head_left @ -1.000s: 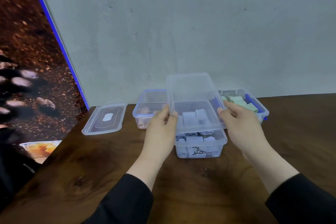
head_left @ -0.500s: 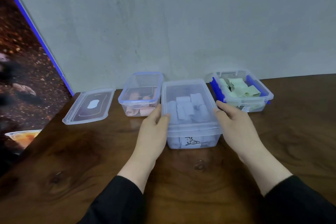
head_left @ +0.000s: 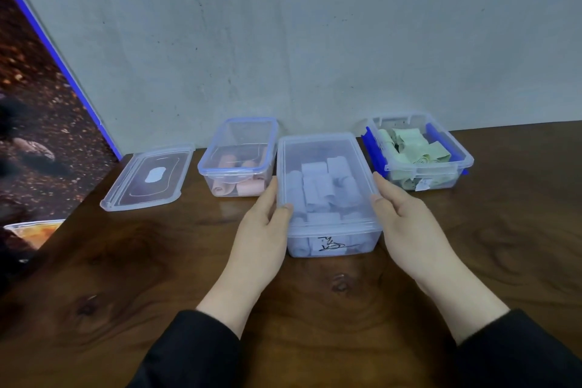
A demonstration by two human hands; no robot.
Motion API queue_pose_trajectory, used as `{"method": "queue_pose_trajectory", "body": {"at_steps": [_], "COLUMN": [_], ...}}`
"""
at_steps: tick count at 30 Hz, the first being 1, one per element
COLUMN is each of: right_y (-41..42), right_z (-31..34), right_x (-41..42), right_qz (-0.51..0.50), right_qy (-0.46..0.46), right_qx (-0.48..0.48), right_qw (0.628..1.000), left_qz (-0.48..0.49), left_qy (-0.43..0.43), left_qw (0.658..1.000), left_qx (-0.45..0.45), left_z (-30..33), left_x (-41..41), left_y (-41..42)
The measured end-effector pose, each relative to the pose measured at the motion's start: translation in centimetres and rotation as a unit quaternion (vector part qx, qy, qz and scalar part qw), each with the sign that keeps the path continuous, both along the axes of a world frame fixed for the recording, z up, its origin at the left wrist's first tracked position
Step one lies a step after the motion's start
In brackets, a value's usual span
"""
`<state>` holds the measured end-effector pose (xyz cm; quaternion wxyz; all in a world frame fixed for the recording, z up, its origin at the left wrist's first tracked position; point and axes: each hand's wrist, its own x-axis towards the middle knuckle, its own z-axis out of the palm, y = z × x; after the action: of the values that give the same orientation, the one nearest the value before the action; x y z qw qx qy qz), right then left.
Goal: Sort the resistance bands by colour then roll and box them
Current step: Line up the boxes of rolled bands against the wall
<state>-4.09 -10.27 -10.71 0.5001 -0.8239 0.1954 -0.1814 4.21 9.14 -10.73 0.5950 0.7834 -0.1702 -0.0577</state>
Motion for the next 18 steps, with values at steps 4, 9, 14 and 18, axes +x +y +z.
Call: {"method": "queue_pose_trajectory", "body": {"at_steps": [4,9,14,18], "right_y": [-0.3,-1.3,-1.9,-2.1], "right_z": [0.2,2.2,5.5,6.4], "right_x": [0.1,0.9,6.3,11.6], "right_qz": [0.028,0.062,0.131,0.188], "right_qy": [0.023,0.010,0.070,0.167], "right_qx": [-0.053,-0.120,-0.295,-0.338], "right_qw": [0.998,0.991,0.944,0.907], "left_qz": [-0.015,-0.004,-0.061,-0.128], "left_qy": [-0.040,-0.139,-0.203,-0.219], "left_qw": [0.998,0.975,0.933,0.867], "left_qx": [0.040,0.171,0.290,0.429], "left_z": [0.4,2.3,4.2,3.5], "left_x": [0.1,2.1,4.5,5.7], "left_y": [0.0,-0.3,-2.4,-3.8]}}
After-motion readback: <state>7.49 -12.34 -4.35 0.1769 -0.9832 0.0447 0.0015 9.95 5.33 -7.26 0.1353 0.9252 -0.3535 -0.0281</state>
